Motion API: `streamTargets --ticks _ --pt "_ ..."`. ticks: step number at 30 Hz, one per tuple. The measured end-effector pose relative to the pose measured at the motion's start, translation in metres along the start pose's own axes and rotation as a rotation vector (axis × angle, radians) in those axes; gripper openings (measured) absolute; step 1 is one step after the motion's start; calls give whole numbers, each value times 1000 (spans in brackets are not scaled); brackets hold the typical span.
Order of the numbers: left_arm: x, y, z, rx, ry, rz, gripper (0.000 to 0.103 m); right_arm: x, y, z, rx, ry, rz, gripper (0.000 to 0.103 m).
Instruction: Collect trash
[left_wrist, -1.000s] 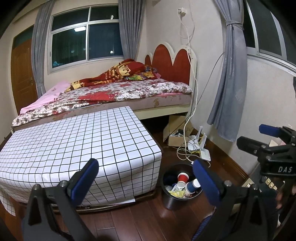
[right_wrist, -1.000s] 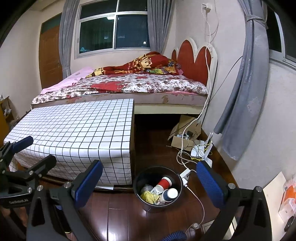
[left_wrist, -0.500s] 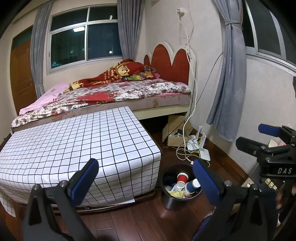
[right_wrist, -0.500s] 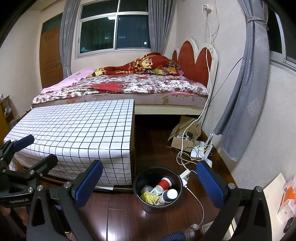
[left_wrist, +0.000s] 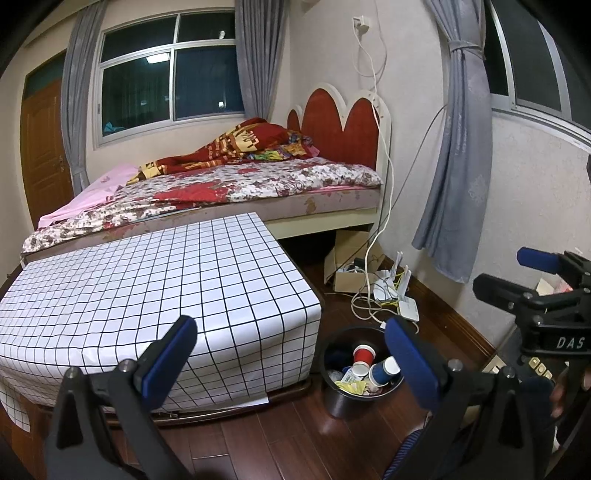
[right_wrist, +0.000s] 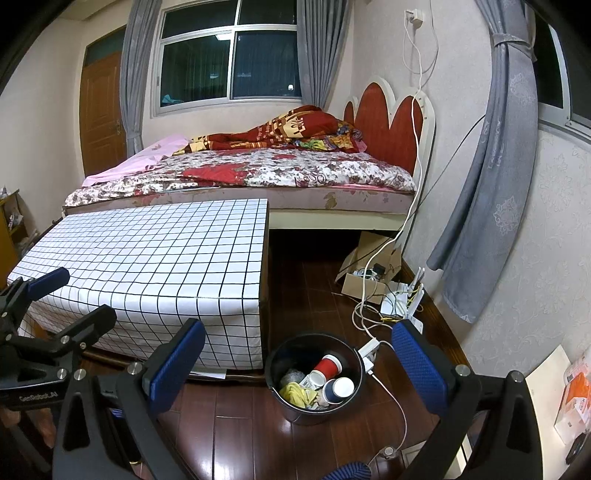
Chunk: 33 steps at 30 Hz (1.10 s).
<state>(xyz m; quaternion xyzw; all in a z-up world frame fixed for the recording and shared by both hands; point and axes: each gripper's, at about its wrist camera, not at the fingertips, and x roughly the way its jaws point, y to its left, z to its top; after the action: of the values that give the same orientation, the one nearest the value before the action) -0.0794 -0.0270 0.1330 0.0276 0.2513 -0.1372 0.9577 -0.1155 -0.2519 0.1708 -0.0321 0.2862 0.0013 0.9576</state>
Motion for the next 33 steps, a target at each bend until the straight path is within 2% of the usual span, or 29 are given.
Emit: streamTargets --ticks 33 --pt "1 4 -1 -5 4 -10 102 0 -1 -6 -3 6 2 102"
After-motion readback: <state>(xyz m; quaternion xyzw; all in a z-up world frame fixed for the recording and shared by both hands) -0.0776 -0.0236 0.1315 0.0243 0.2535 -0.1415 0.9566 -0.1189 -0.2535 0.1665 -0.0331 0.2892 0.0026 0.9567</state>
